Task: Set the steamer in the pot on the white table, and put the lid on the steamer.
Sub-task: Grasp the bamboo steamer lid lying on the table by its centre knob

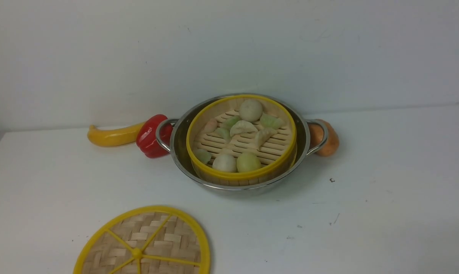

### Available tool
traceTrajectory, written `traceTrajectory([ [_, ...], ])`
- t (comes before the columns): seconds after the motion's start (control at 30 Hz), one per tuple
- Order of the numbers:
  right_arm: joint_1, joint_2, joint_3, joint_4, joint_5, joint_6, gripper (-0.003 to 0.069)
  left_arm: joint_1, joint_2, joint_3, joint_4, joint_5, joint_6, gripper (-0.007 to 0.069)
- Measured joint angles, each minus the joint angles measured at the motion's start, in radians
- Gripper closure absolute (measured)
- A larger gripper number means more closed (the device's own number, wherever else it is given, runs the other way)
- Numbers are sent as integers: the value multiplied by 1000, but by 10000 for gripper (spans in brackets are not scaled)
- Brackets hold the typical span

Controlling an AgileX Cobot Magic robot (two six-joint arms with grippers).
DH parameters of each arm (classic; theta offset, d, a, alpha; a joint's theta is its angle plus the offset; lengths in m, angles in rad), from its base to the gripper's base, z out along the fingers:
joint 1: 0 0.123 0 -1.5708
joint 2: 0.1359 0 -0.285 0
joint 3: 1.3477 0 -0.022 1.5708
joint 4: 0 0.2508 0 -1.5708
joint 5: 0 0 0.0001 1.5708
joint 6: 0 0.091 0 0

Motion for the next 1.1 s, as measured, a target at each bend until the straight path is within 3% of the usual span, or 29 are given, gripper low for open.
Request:
traceTrajectory([
  [0.33, 0, 0, 0, 0, 0, 0, 419, 0, -3, 0, -440, -181, -158, 384],
  [0.5, 0, 0, 0, 0, 0, 0, 419, 0, -3, 0, -529, -243, -156, 384],
  [0.8, 0, 0, 0, 0, 0, 0, 417, 0, -3, -109, -547, -69, -95, 384],
  [1.0, 0, 0, 0, 0, 0, 0, 417, 0, -4, -177, -638, 0, -87, 384],
  [1.1, 0, 0, 0, 0, 0, 0, 417, 0, -5, -252, -692, 153, -49, 384],
])
